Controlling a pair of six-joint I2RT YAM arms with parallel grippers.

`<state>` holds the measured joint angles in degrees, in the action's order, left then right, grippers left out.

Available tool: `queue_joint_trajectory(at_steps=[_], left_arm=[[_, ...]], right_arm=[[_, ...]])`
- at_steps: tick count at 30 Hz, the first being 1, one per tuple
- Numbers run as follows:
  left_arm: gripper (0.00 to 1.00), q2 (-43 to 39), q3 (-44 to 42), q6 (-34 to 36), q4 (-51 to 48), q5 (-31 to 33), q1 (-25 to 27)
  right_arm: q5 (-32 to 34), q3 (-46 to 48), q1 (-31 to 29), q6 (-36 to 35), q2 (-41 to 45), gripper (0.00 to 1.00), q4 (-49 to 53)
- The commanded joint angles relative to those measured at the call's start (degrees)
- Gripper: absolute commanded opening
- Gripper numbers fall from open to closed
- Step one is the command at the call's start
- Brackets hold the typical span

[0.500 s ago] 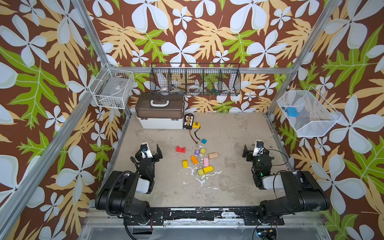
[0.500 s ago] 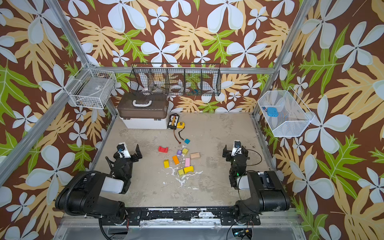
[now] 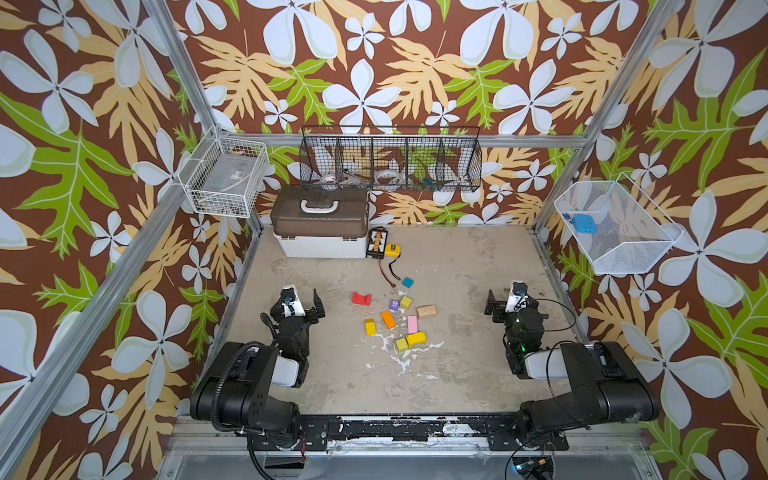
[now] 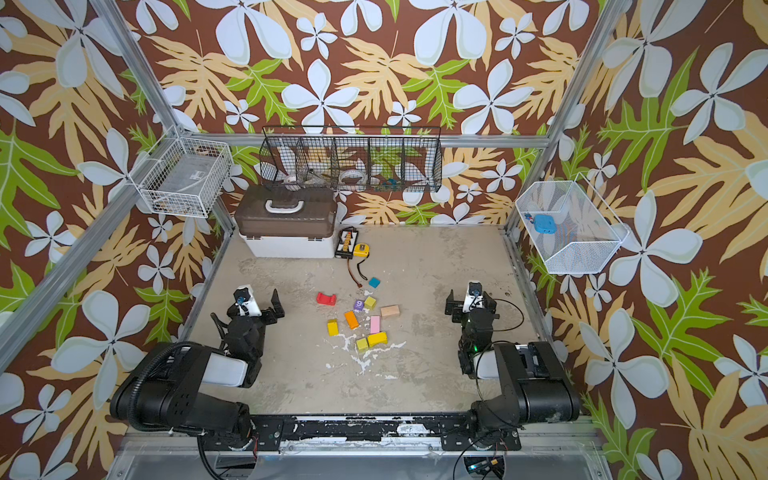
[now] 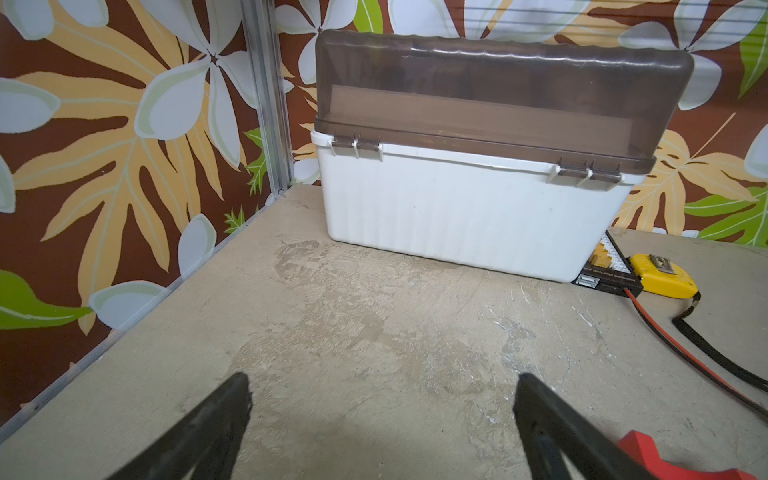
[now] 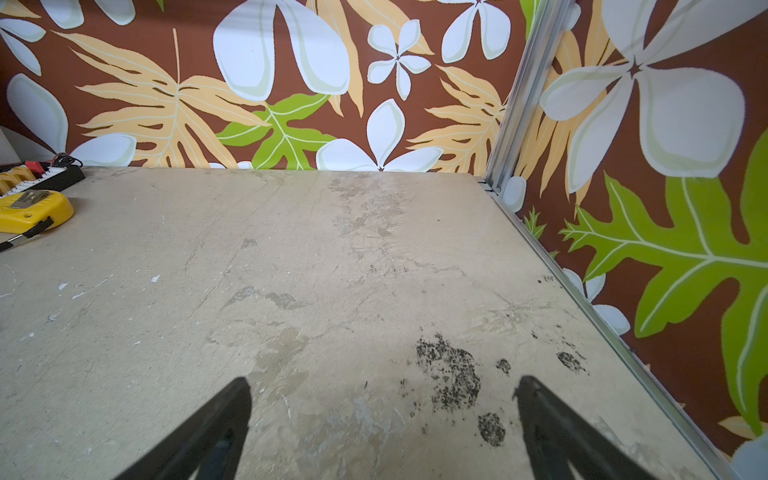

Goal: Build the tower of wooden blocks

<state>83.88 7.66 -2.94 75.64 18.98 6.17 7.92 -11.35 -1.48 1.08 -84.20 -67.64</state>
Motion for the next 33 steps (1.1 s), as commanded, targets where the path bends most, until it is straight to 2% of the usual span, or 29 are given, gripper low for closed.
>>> queue_joint_trajectory(at_steps=[1, 23, 28, 31, 33], left_arm=[[1.0, -0.19, -0.05, -0.19, 1.75, -0.38, -0.03], [1.0, -0.12, 0.0, 0.49, 1.8, -1.67, -0.1], [1.0, -0.28, 0.26, 0.13, 1.07, -3.43, -0.66], [1.0, -0.96, 0.25, 2.08, 0.7, -7.89, -0.7], [1.0, -2.72, 0.06, 1.81, -0.5, -7.49, -0.65]], right_arm=[[0.68, -0.01, -0.02, 0.29, 0.2, 1.0, -1.19], [0.69, -0.03, 0.0, 0.24, 0.24, 1.0, -1.18], [0.69, -0.03, -0.02, 0.24, 0.18, 1.0, -1.18], [0.69, 0.02, -0.02, 0.26, 0.27, 1.0, -1.17], [0.73, 0.17, -0.02, 0.15, 0.35, 1.0, -1.43]])
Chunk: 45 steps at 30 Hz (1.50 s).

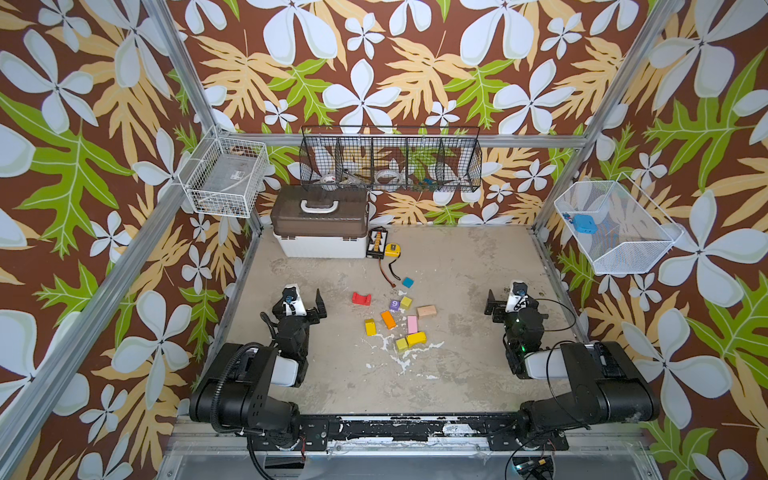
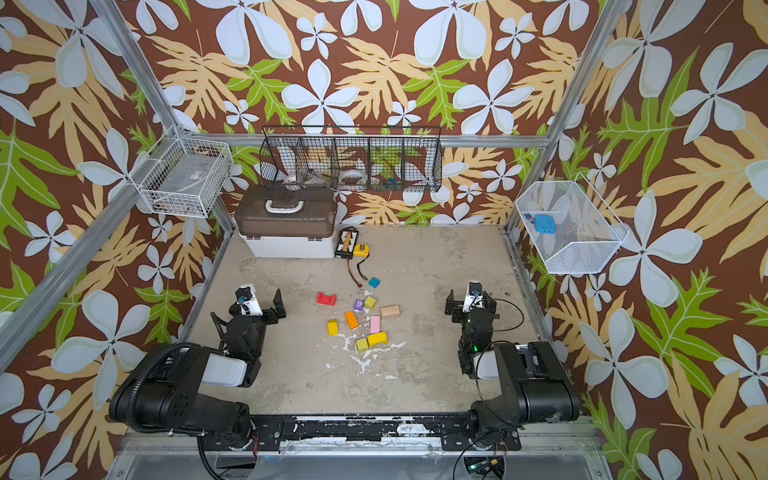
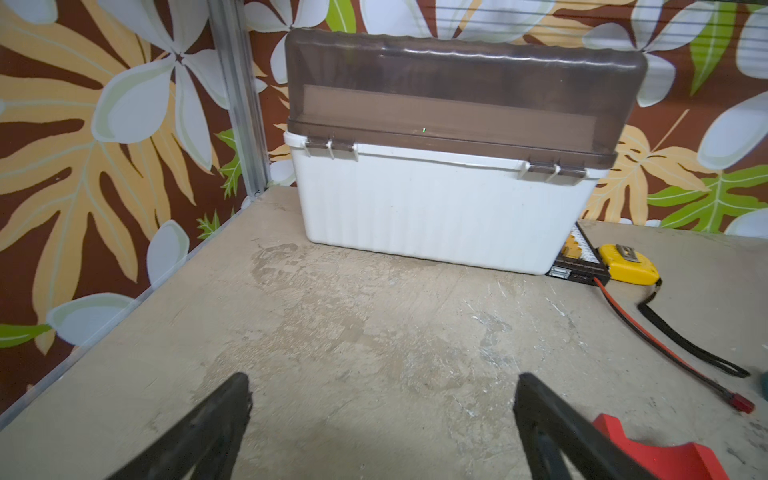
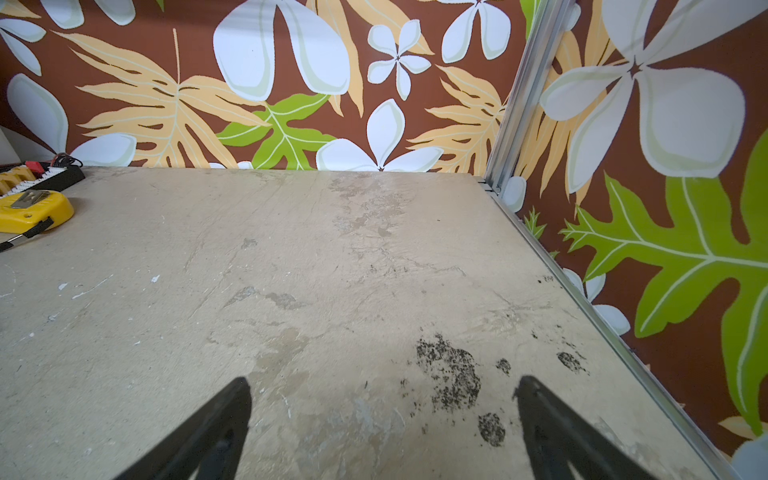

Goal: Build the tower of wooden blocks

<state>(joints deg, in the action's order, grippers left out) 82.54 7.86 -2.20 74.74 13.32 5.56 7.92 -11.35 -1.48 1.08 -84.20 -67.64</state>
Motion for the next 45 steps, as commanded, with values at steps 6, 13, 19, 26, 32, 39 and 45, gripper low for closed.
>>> queue_joint_trajectory(at_steps=[6, 13, 19, 26, 32, 39, 45], left_arm=[[1.0, -12.94, -4.56, 0.28, -0.95, 0.16, 0.27], [1.0, -34.79, -1.52, -7.03, -25.71, 0.12, 1.01], [1.0, -46.37, 5.4, -17.63, -44.67, -10.75, 0.95], [1.0, -47.9, 11.1, -23.05, -59.97, -13.39, 1.01], [1.0, -49.23, 10.57, -27.87, -66.2, -7.25, 0.98], [1.0, -43.03, 3.36, -28.52, -58.71, -0.03, 0.94], [1.0, -35.78, 1.59, -26.77, -49.39, -7.08, 1.0]], right_arm=[[10.27, -10.99, -3.44, 5.59, 8.63, 1.0, 26.61], [-0.7, -17.74, -3.63, 12.16, 13.33, 1.0, 44.34], [-5.42, -21.47, -3.67, 22.23, 24.35, 1.0, 57.54], [-1.52, -13.53, -3.55, 27.48, 50.47, 1.0, 62.24], [-3.0, -6.49, -3.53, 29.98, 69.08, 1.0, 62.13], [-10.56, -10.27, -3.64, 32.35, 58.29, 0.98, 64.64], [-13.26, -12.43, -5.11, 32.79, 43.54, 1.0, 65.0]])
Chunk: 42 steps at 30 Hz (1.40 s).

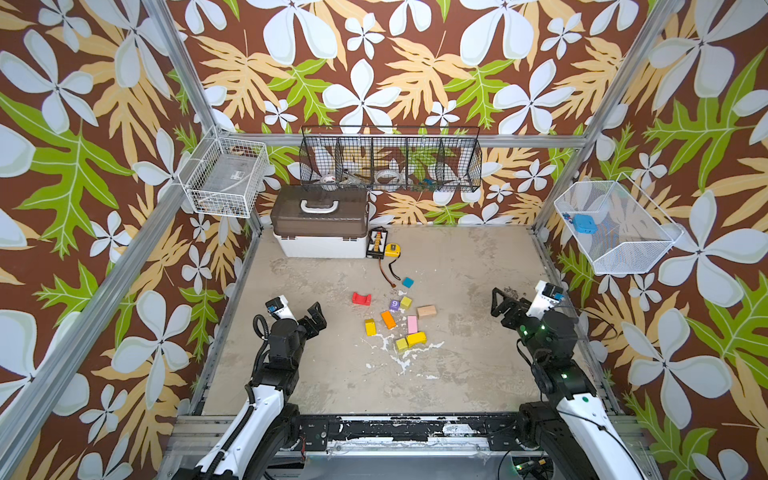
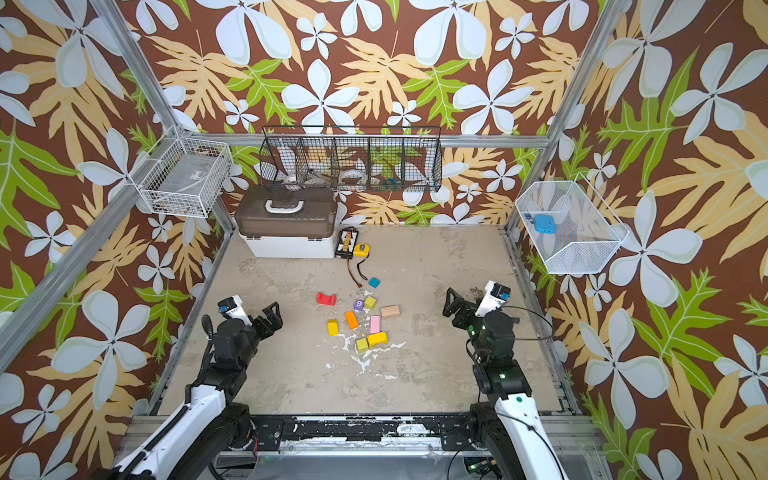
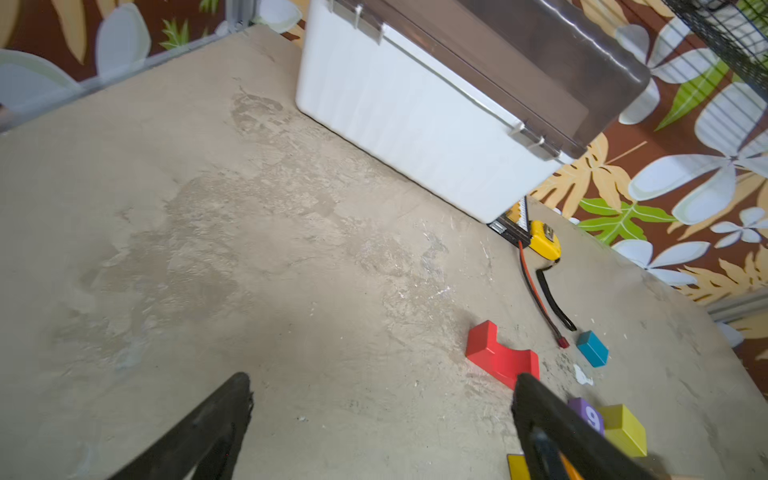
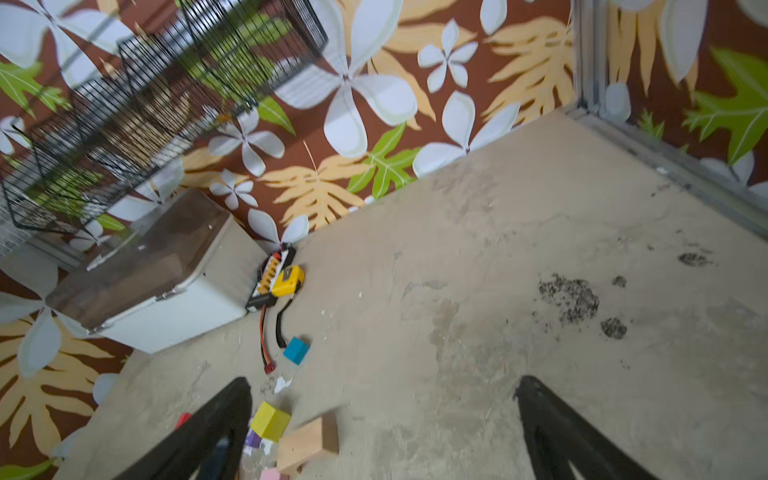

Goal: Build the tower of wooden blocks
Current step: 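Reach the right gripper over the natural wood arch block while the left arm lifts slightly, then close the right gripper on the natural wood arch block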

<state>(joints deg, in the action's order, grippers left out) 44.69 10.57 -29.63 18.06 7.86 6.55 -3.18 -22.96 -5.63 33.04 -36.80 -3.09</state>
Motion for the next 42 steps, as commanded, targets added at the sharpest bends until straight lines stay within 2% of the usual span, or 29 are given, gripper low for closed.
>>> queue_joint_trajectory(at_steps=[1, 3, 7, 11, 17, 20, 26, 33, 42], left_arm=[[1.0, 3.15, -1.94, 0.62, 9.47, -1.83, 0.01], [0.97, 4.87, -1.94, 1.53, 11.09, -3.49, 0.04], [0.98, 5.61, -2.04, 1.94, 12.26, -4.57, 0.05], [0.95, 3.57, -3.75, 2.02, 13.91, -6.37, 0.05], [0.95, -0.35, -5.83, 2.56, 14.72, -4.52, 1.79], [0.94, -0.48, -5.82, 2.73, 14.7, -3.79, 2.47], [0.94, 0.6, -5.39, 2.97, 14.54, -3.46, 2.78], [0.95, 0.75, -5.3, 2.95, 14.54, -2.78, 3.08], [0.95, 0.73, -5.31, 3.08, 14.64, -2.28, 3.28]], right_arm=[[-1.39, -1.06, -1.94, 0.74, -5.29, 1.0, 0.41], [1.48, -1.54, -5.68, 0.15, -8.37, 0.97, 0.1], [10.05, -4.4, -15.76, -0.61, -15.84, 1.0, 0.69], [11.87, -10.04, -22.9, -1.54, -27.75, 0.97, 1.57], [18.9, -21.82, -31.96, -4.82, -44.68, 0.97, 8.3], [17.99, -24.64, -32.6, -5.7, -49.8, 0.96, 9.1], [17.89, -26.77, -32.58, -6.01, -54.49, 0.97, 8.54], [15.9, -30.39, -32.64, -6.41, -61.48, 0.93, 8.16], [17.51, -31.71, -32.69, -5.82, -64.88, 0.87, 8.63]])
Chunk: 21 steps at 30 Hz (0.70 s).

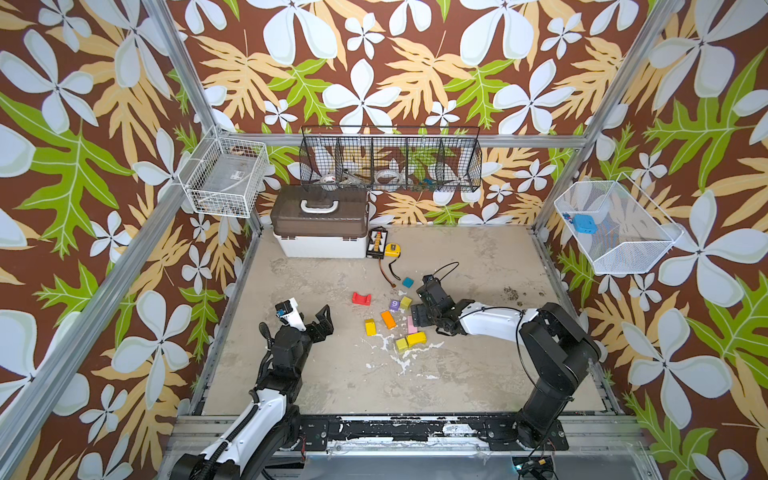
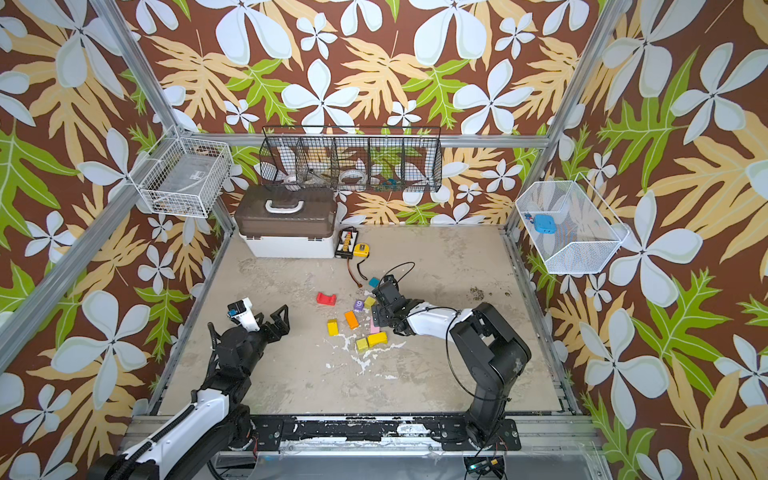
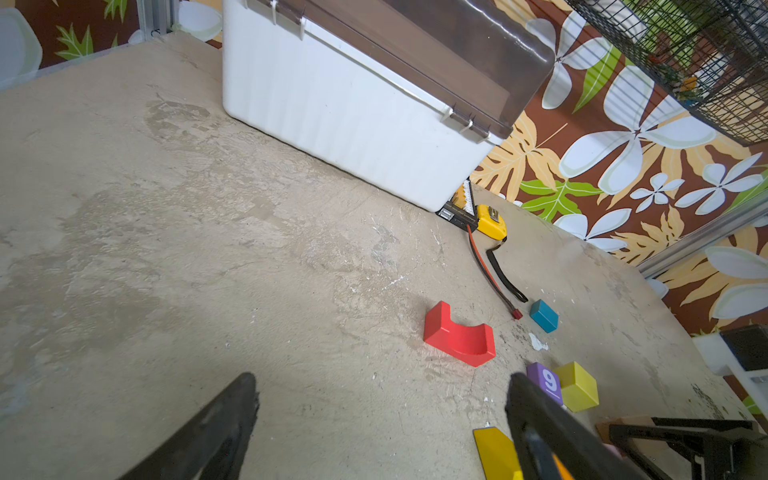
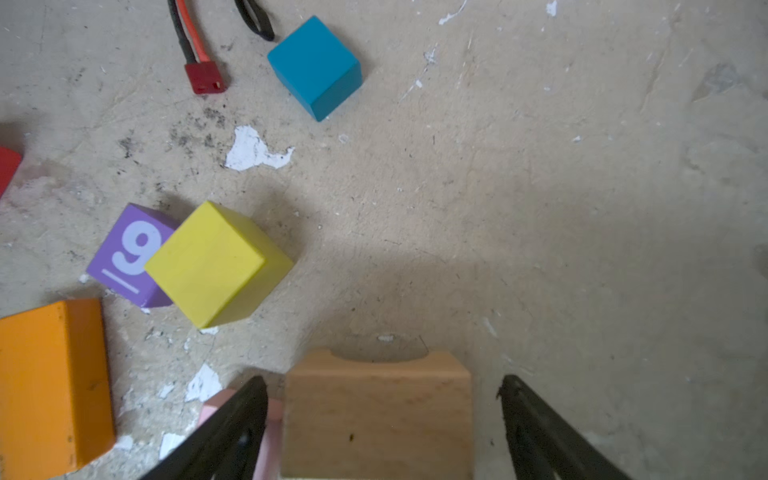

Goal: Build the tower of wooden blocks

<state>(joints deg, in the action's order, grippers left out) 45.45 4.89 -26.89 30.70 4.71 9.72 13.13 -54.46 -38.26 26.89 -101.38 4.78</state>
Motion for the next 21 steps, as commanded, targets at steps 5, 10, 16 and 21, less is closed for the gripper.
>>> queue_joint_trajectory(at_steps=[5, 10, 16, 21], left_arm=[[0.95, -0.34, 0.21, 0.37, 2.02, 0.98, 0.29], [0.95, -0.61, 0.08, 0.44, 2.09, 0.95, 0.35], [0.95, -0.79, 0.04, 0.44, 2.09, 1.05, 0.42], [0.95, -0.85, -0.01, 0.44, 2.09, 1.14, 0.54]], right_arm=[[2.86, 0.48, -0.05, 1.11, -0.1, 0.79, 0.77], [5.16, 1.53, -0.06, 2.68, 0.77, 0.71, 0.33], [7.67, 2.43, -0.06, 4.76, 1.8, 0.62, -0.12], [9.84, 2.33, 0.07, 5.81, 1.99, 0.62, 0.06]])
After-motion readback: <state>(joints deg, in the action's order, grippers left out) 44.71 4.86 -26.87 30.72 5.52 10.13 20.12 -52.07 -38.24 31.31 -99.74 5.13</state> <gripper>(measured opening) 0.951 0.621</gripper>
